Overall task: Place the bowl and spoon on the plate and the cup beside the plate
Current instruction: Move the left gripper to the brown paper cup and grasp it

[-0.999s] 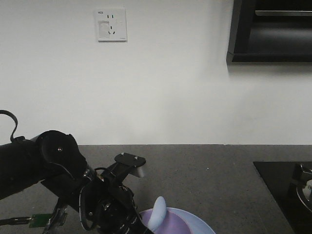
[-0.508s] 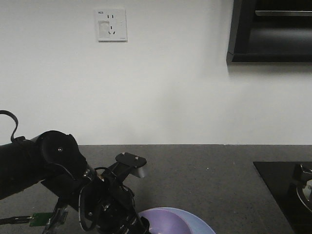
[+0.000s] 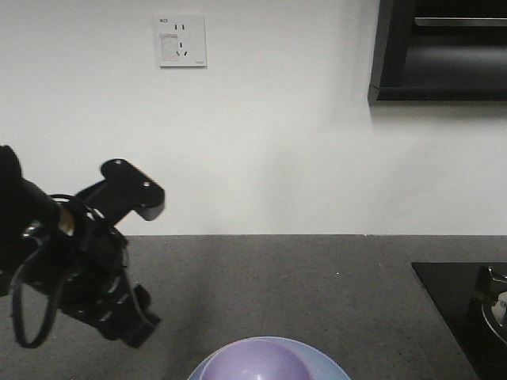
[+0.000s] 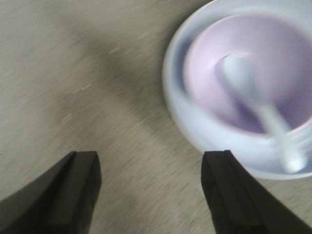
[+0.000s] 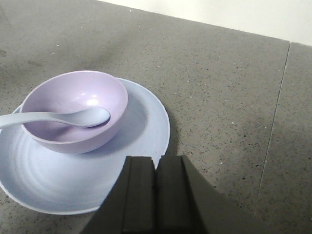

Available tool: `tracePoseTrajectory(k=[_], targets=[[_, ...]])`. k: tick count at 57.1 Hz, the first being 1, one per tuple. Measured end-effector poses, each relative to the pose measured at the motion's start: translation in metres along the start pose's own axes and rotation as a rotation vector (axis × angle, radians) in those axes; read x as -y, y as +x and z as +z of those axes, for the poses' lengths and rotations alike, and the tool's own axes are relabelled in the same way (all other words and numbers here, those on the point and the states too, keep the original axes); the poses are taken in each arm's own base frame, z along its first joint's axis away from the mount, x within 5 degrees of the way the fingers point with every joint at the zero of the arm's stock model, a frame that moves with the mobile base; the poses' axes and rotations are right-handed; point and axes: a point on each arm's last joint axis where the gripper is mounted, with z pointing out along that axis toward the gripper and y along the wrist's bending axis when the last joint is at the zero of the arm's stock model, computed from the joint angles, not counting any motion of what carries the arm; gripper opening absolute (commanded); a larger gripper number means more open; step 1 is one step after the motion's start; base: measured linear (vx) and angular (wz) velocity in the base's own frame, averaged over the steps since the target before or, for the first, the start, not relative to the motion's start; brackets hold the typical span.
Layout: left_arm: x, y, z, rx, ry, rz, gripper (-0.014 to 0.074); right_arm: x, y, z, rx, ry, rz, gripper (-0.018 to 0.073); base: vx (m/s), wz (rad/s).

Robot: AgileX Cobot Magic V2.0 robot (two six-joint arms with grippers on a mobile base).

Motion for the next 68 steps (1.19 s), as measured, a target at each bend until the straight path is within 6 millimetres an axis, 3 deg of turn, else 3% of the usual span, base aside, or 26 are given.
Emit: tracePoseTrajectory(k=[22, 29, 35, 39, 53, 68], targets=[[-0.043, 0.044, -0.073, 0.049, -0.282, -0.197, 0.0565, 0.0, 0.0, 0.0, -0.004, -0.001, 0.0, -0.0009, 0.0, 0.0], [-0.06, 0.063, -0.086, 0.047, -0.356, -0.279, 0.0565, 0.0, 0.0, 0.0, -0.004, -0.001, 0.0, -0.0009, 0.0, 0.0], [-0.075, 0.081, -0.081, -0.02, -0.413, -0.346, 0.0565, 0.0, 0.0, 0.0, -0.004, -0.001, 0.0, -0.0009, 0.0, 0.0], [-0.083, 0.096, -0.066, -0.099, -0.421, -0.382, 0.0565, 0.0, 0.001, 0.0, -0.007, -0.001, 0.0, -0.0009, 0.0, 0.0], [-0.087, 0.137, -0.019, -0.28, -0.386, -0.44, 0.0565, 0.0, 0.002, 0.0, -0.026, -0.004, 0.0, -0.0009, 0.0, 0.0], [-0.095, 0.144, -0.011, -0.273, -0.404, -0.467, 0.0554, -0.001, 0.004, 0.0, -0.043, -0.006, 0.0, -0.0009, 0.0, 0.0]])
